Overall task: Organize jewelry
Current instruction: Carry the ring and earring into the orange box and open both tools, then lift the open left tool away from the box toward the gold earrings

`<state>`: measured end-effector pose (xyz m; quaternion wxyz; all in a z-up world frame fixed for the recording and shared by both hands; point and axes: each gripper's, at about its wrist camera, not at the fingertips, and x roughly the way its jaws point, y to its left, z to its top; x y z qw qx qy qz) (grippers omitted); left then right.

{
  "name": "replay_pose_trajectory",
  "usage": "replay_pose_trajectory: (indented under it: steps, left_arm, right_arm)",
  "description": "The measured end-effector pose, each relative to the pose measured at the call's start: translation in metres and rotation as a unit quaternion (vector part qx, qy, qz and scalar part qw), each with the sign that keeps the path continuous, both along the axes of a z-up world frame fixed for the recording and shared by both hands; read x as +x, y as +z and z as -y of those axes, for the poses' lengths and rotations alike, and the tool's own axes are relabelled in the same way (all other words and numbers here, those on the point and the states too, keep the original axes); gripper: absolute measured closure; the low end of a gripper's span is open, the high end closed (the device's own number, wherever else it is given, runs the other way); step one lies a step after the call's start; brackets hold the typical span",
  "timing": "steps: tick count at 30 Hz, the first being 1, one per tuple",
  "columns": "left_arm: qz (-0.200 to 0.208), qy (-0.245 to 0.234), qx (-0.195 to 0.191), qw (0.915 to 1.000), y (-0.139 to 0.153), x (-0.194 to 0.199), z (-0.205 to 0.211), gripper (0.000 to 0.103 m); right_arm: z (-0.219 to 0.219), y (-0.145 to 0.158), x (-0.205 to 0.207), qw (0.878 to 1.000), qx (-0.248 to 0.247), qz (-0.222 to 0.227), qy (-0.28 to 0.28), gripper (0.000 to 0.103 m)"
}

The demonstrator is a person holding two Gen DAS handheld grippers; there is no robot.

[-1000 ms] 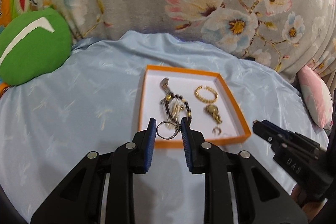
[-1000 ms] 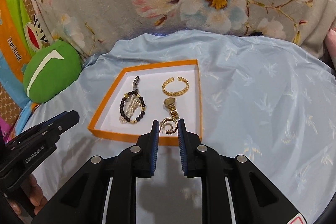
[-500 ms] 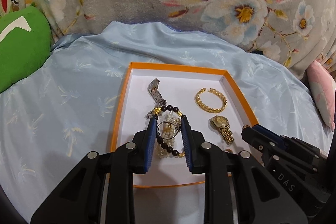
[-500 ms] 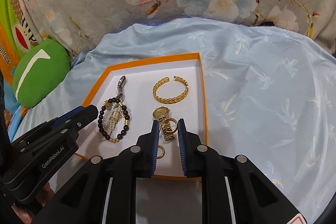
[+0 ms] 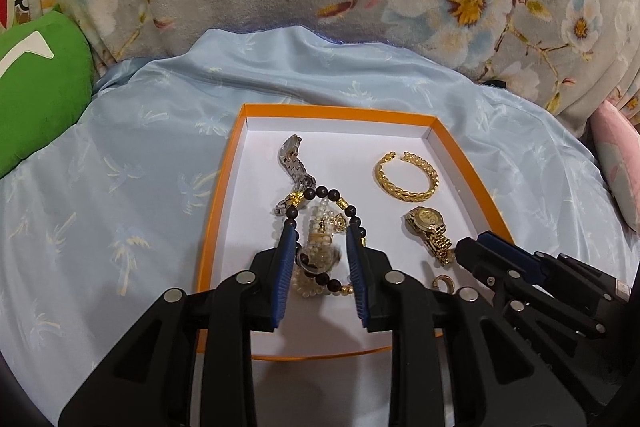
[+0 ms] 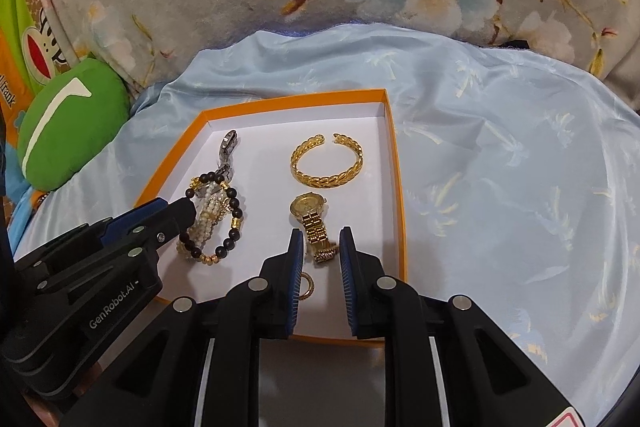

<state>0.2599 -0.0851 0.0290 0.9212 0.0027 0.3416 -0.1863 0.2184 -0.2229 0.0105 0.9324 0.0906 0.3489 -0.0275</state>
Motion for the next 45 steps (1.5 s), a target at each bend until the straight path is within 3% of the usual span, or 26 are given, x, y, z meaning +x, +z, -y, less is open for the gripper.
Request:
replay_pose_trajectory:
  steps: [1,2,10,18,23,32,45]
  left_arm:
    - [0.0,0.006,0.0,1.0,0.0,0.001,-0.001,0.054]
    - [0.003,0.013,-0.002,0.9999,0.0,0.0,-0.003,0.045]
    - [0.02,0.041,-0.031,0.9984,0.01,-0.007,-0.026,0.044]
    - [0.027,0.088,-0.071,0.9932,0.014,-0.049,-0.086,0.044]
    - [0.019,0.1,-0.064,0.9928,0.006,-0.088,-0.115,0.044]
    - [0.002,0.089,-0.024,0.9958,-0.01,-0.15,-0.128,0.044]
    - [-0.01,0.097,-0.022,0.995,-0.017,-0.201,-0.148,0.044]
  right_arm:
    - [0.001,0.0,0.0,1.0,0.001,0.002,-0.002,0.079]
    - [0.002,0.001,-0.001,1.0,0.002,0.004,-0.005,0.074]
    - [0.011,0.008,-0.02,0.999,0.014,0.028,-0.017,0.069]
    - [0.005,0.009,-0.081,0.999,0.014,0.034,-0.016,0.069]
    - [-0.014,-0.001,-0.128,1.0,0.017,0.018,0.003,0.069]
    - [-0.077,-0.013,-0.204,0.998,0.008,0.0,0.07,0.069]
    - [-0.127,-0.022,-0.215,0.993,-0.009,-0.039,0.112,0.072]
